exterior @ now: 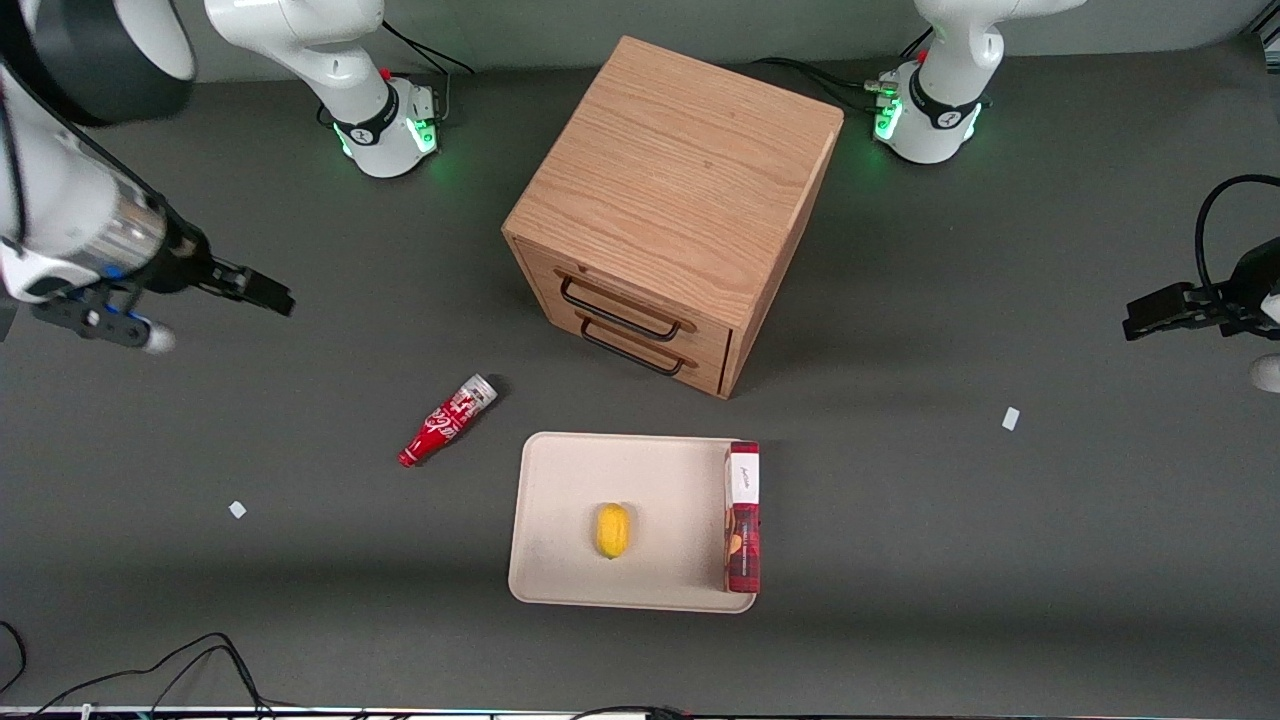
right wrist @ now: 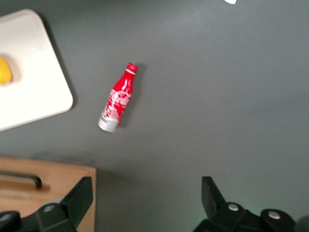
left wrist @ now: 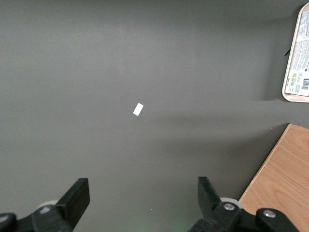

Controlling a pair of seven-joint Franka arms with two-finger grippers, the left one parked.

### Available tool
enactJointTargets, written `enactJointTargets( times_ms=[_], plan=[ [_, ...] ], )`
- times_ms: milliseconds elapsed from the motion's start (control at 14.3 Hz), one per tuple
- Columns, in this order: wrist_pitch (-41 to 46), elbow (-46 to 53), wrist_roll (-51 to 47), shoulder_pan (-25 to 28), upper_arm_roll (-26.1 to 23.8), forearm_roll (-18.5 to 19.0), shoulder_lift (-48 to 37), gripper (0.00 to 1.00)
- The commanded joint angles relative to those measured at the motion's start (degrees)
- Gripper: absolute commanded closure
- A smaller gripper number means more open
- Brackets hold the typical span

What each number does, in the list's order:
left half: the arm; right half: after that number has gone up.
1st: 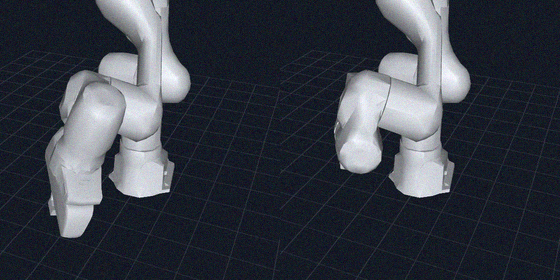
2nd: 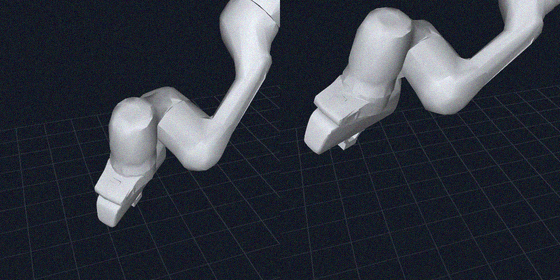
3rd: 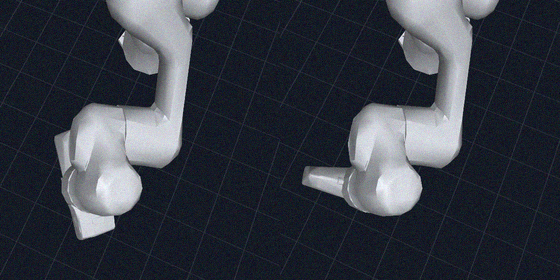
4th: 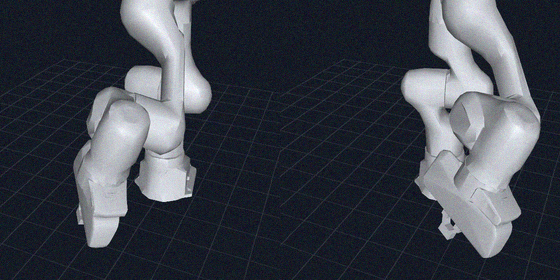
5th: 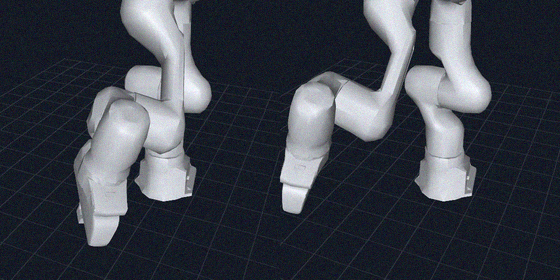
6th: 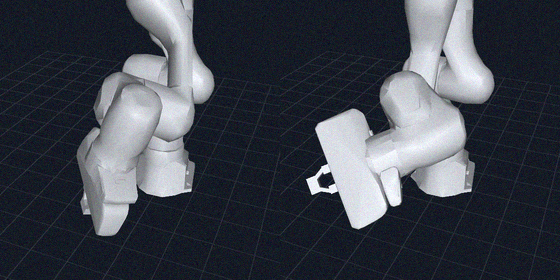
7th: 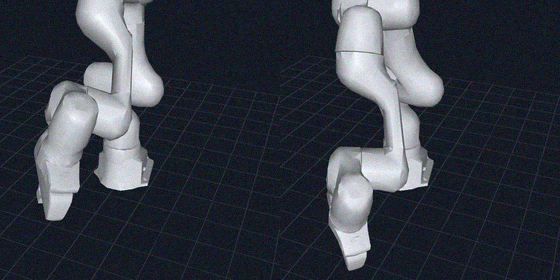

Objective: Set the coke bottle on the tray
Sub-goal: 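Move the open right gripper down toward the red Coca-Cola bottle, then close the right gripper around the bottle's body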

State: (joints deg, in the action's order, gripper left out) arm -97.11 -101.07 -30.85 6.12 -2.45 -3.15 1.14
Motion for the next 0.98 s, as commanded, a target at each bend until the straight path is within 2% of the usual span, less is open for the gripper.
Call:
enactJointTargets(
  times_ms=[0,488,907],
  plan=[
    [-9.37,-5.61,-9.63,2.66,-0.53,-0.81,2.36,0.00],
    [-27.67,-12.48,-26.17,3.63,-3.97,0.07,14.05,0.00],
    [-39.63,-15.39,-27.42,3.81,-3.88,0.07,21.52,0.00]
  ],
)
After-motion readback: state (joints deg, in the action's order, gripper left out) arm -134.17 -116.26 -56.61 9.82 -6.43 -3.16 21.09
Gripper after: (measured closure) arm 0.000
